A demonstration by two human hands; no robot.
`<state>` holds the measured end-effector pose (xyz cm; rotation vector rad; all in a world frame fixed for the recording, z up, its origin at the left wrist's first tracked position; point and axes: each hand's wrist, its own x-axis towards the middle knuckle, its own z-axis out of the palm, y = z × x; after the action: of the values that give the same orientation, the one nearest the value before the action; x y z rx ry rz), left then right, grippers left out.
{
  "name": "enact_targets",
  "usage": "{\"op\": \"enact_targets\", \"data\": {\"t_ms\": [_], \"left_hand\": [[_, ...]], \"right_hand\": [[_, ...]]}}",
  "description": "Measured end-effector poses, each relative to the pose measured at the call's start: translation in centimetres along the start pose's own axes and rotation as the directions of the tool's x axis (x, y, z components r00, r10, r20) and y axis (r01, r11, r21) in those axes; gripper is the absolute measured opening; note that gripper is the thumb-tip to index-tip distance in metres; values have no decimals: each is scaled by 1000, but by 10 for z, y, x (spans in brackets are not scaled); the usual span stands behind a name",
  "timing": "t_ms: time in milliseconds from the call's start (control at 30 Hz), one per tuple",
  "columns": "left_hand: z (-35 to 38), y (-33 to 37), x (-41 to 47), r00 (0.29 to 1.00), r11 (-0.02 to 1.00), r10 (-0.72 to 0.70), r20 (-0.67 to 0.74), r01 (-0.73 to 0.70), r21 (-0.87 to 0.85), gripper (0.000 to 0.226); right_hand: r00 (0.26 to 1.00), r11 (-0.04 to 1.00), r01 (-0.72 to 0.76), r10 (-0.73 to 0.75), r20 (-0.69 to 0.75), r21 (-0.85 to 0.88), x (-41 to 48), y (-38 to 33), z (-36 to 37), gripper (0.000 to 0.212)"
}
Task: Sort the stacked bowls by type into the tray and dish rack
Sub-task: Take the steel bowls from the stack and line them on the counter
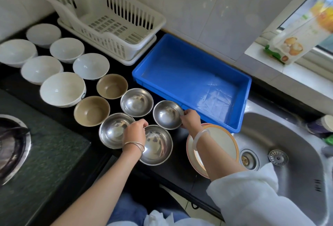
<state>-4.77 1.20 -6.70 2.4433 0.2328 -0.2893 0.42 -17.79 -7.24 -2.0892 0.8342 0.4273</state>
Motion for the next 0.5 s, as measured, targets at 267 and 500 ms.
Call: {"op": "enact_targets", "data": {"t_ms": [267, 500], "left_hand": [[1, 1, 2, 1000, 1000, 23, 13, -23, 5, 24], [-1, 2, 0, 999, 999, 32, 25, -32, 8, 30]], "right_hand": [[999, 990, -38, 34, 29, 138, 0, 3, 3, 30], [996, 994, -23, 14, 87, 106, -7, 0, 2, 14]]}}
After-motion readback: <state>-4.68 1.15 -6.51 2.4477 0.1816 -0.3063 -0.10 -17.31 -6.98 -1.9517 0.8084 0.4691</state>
